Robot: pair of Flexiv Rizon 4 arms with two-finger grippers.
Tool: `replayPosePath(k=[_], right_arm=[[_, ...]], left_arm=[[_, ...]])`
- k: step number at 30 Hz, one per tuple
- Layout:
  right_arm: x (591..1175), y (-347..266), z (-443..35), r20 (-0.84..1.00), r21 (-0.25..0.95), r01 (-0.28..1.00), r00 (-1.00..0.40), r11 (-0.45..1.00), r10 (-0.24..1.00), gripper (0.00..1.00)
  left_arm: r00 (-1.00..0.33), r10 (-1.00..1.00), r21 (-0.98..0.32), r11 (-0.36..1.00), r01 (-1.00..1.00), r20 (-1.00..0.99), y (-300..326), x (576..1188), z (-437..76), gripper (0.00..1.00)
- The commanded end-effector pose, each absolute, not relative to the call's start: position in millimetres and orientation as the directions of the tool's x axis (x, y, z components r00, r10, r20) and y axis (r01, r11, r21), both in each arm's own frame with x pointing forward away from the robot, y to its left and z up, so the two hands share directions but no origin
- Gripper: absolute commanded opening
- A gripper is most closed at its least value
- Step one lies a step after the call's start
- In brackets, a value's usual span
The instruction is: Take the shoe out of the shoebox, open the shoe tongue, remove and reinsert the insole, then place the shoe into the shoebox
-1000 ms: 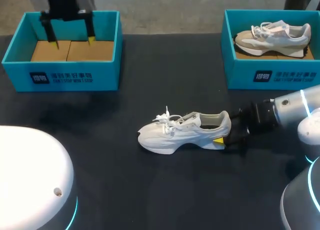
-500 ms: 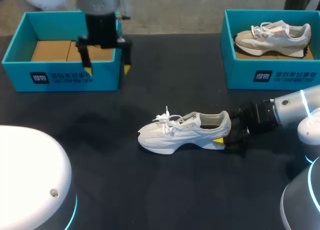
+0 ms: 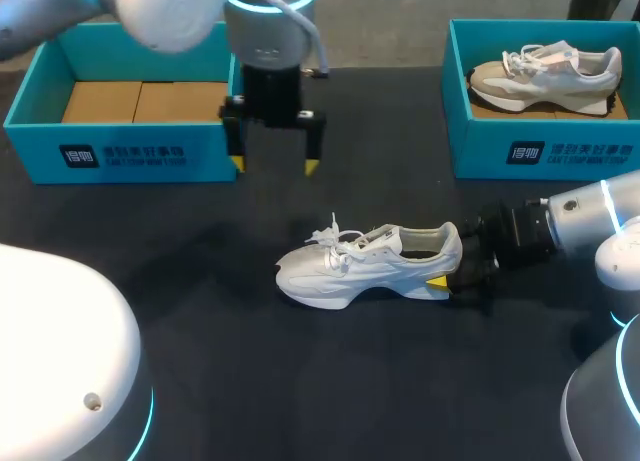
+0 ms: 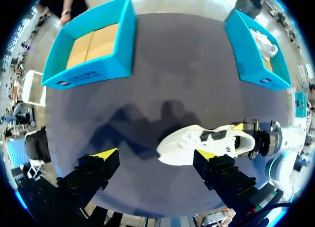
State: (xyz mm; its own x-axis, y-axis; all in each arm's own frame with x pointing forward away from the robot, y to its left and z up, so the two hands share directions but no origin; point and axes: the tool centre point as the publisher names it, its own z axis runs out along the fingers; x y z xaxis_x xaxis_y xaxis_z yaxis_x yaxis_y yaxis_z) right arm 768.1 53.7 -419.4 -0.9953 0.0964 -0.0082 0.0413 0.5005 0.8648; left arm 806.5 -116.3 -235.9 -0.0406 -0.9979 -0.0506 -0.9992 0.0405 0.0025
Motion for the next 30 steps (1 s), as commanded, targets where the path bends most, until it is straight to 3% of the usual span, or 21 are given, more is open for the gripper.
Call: replayPosePath(k=[1,30], right_arm=[[768,57,-421,-0.007,0.861,0.043,-0.995,0.506,0.097,0.00],[768,57,-421,-0.007,0.861,0.043,-0.995,0.506,0.097,0.00]], left_arm=[[-0.069,-0.994,0.024,0.067,-0.997,-0.083,-155,819,-246,1.00],[-0.306,-0.949,0.089,0.299,-0.950,-0.074,-267,779,-285,1.00]])
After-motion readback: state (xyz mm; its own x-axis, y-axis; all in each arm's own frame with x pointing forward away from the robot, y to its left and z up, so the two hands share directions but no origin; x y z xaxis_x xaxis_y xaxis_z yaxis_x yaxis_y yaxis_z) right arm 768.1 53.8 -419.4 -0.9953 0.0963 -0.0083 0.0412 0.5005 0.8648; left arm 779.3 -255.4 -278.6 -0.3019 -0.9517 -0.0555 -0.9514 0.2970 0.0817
